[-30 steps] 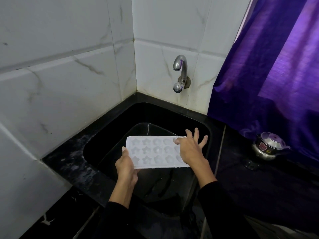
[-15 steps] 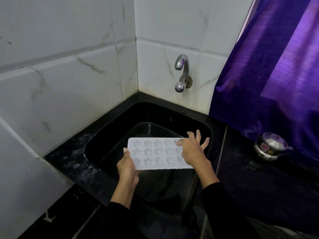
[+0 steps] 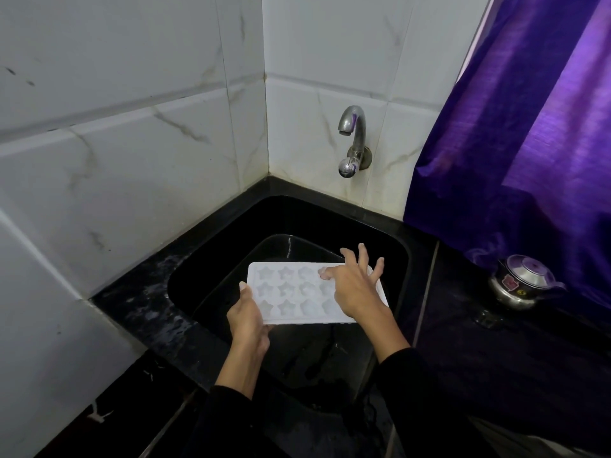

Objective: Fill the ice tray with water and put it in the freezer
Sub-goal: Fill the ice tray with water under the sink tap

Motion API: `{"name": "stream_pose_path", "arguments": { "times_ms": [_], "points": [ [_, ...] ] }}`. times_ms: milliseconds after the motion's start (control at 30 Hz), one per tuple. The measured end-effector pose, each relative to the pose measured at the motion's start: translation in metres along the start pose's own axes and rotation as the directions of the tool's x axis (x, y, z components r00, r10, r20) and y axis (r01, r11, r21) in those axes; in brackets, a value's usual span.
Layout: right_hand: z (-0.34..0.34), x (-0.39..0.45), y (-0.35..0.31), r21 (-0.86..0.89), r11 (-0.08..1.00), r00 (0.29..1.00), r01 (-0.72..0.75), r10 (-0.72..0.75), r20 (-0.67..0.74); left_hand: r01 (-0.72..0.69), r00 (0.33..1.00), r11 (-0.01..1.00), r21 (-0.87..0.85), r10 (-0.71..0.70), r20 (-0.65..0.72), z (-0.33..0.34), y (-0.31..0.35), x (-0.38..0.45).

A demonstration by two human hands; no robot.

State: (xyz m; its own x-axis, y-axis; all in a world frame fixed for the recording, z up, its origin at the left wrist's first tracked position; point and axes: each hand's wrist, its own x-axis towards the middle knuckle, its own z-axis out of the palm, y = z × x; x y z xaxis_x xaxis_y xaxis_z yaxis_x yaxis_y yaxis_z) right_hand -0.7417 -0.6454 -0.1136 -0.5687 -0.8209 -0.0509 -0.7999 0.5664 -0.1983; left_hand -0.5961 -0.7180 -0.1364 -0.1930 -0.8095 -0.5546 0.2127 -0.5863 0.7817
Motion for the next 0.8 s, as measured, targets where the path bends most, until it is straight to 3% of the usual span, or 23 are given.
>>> {"name": "stream_pose_path", "arguments": {
  "times_ms": [800],
  "points": [
    [-0.0004,0.0002,-0.0033,-0.025,0.999,0.999,-0.027,0.028,0.028,-0.001,1.0,1.0,0.001,0.001,0.02,-0.0007,-0.0013,0.0002]
  ]
}}
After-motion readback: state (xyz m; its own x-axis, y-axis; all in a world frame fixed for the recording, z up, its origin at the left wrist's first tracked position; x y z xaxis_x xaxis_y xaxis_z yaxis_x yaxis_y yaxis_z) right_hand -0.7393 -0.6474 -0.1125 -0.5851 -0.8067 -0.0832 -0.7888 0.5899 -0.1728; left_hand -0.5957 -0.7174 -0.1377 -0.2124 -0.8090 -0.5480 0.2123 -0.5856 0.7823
